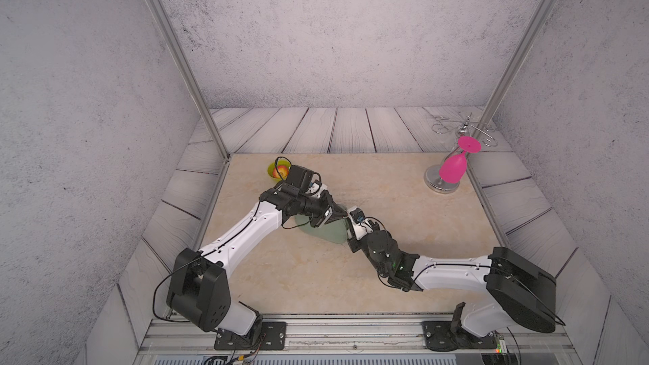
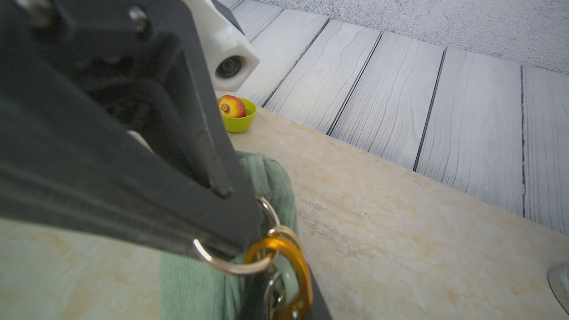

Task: Remove the decoration from the bag
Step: Remove the decoration item from the bag.

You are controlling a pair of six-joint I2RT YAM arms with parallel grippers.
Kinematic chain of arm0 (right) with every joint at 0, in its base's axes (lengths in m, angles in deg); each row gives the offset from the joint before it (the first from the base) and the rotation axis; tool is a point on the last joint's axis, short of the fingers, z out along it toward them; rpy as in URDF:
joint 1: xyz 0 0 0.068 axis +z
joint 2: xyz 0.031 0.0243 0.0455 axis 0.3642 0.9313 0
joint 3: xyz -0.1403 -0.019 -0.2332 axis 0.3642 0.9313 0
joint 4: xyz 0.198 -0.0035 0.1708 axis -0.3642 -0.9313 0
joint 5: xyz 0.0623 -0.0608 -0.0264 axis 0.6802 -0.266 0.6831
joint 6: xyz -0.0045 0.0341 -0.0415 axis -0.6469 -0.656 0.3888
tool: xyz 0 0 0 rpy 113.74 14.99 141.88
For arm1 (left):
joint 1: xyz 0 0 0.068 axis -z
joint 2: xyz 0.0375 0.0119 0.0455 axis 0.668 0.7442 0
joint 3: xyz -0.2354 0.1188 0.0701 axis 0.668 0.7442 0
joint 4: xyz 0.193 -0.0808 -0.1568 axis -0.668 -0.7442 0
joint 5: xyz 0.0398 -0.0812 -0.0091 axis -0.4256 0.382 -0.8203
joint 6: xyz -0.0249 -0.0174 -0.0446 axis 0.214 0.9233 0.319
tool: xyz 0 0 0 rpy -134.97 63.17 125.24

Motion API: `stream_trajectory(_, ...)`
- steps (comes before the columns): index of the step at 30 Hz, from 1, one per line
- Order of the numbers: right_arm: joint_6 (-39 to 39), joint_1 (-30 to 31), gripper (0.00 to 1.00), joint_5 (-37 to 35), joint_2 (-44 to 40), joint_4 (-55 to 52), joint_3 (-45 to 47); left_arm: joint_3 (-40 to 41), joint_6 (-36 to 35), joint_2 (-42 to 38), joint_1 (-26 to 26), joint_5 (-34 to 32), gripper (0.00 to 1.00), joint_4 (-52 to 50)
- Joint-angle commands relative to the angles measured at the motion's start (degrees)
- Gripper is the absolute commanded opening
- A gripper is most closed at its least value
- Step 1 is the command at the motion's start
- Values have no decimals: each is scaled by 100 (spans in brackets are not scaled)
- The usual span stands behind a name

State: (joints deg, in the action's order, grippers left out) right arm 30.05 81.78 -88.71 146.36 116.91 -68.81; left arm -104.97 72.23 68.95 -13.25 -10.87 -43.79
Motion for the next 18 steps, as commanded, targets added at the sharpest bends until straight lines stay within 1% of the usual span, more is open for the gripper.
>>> stream_trajectory(1, -98, 8, 16, 55, -214, -116, 73, -13, -175, -166, -45, -123, 0, 26)
stream_trajectory(9, -250, -29, 16, 129, -328, -188, -97, -110, -624, -66, -35, -456, 0, -319)
stream_trajectory(18, -239, -63, 16, 180, -84, -94, -441, -90, -763, 12, -9, -648, 0, -386)
